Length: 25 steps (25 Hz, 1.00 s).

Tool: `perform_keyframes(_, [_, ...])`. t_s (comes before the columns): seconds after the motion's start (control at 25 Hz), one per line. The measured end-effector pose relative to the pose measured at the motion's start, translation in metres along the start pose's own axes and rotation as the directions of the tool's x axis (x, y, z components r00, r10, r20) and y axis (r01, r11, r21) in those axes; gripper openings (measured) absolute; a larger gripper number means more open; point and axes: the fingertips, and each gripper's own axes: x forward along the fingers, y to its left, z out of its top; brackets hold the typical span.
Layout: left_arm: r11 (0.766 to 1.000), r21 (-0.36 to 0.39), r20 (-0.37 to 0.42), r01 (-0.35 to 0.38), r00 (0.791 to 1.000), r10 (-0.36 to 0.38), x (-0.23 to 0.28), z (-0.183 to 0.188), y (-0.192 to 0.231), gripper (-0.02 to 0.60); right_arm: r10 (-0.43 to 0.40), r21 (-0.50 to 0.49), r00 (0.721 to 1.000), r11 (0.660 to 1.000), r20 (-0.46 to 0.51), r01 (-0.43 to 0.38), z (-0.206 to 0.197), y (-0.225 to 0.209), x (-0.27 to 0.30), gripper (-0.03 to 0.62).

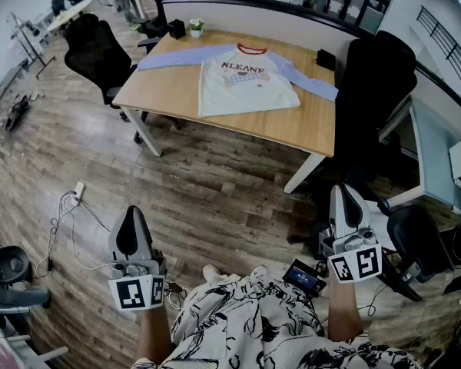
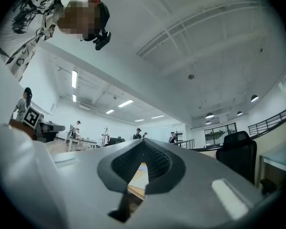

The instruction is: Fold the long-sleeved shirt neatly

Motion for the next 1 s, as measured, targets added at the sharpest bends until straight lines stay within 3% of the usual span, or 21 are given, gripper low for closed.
perform_keyframes(0.56, [1.0,-0.006,-0.027,0.007,1.0,-0.007,-0.001,-0.008,-0.01,-0.003,0.002,0.008,1.0,1.0,0.001,-0.002,-0.002,-0.001,-0.005,-0.008])
perform_keyframes(0.72, [0.997,-0.079,-0.029,0.019,0.999,-0.021,-0.005,-0.01,-0.011,0.0,0.008,0.025,1.0,1.0,0.011,-0.009,-0.003,-0.002,-0.009,-0.008])
perform_keyframes(0.92, [0.999,0.031,-0.04,-0.019,0.999,0.02,-0.005,-0.008,-0.012,0.009,0.002,0.012,1.0,1.0,-0.001,-0.002,-0.003,-0.005,-0.009,-0.008])
perform_keyframes(1.0, [0.999,0.028,-0.034,-0.03,0.999,0.031,-0.005,-0.007,-0.01,0.094,0.006,0.017,1.0,1.0,-0.003,-0.006,-0.003,-0.005,-0.008,0.019])
